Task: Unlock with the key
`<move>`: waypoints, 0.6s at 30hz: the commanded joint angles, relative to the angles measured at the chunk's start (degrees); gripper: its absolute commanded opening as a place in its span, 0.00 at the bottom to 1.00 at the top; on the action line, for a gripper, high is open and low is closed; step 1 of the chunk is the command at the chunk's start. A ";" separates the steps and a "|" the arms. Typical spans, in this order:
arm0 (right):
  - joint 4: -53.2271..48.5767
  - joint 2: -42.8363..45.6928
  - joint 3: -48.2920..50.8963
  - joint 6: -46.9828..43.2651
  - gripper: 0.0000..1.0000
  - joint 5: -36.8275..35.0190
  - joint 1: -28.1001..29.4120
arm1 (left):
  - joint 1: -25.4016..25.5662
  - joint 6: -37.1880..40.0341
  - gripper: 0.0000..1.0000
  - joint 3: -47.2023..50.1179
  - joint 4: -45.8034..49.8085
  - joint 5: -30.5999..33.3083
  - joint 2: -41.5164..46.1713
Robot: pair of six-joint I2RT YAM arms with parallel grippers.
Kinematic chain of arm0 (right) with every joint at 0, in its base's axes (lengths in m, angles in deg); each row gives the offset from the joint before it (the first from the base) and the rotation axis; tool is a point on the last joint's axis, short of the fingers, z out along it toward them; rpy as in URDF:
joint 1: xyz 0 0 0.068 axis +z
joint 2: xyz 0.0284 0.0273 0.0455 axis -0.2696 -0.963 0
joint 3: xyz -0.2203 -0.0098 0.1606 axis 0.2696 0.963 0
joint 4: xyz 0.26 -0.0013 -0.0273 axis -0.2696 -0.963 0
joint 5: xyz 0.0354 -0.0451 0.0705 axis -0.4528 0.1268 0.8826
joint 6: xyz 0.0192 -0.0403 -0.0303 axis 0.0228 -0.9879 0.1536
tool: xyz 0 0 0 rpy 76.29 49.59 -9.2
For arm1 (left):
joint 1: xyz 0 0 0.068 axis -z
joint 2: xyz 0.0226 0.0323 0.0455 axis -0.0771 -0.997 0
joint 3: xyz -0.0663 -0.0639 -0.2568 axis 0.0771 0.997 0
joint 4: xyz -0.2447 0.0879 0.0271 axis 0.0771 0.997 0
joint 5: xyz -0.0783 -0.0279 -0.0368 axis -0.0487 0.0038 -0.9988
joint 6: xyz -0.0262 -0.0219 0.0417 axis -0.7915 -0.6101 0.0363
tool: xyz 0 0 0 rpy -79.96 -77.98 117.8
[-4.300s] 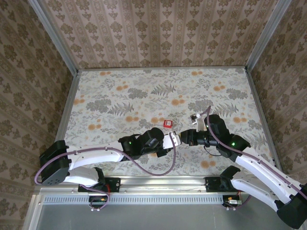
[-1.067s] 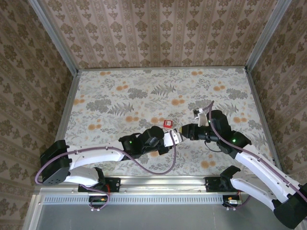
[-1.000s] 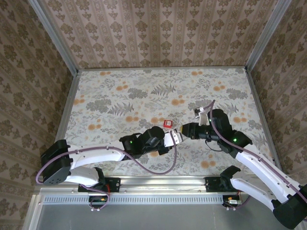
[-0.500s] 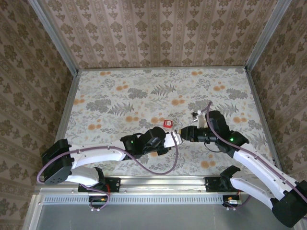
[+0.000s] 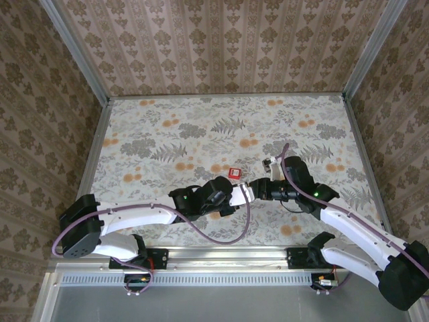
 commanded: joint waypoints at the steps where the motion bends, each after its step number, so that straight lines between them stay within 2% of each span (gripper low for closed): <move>1: 1.78 -0.70 0.85 0.80 0.16 0.62 0.61 | -0.47 1.79 0.00 -2.53 0.90 0.75 -0.31; 7: 3.95 -0.45 2.03 3.87 0.07 -0.44 0.99 | -0.06 3.84 0.00 -3.33 1.20 2.79 -1.00; 18: 8.12 -0.97 4.77 11.26 0.03 -4.83 4.43 | 2.75 12.68 0.00 -3.55 -3.81 12.94 -2.45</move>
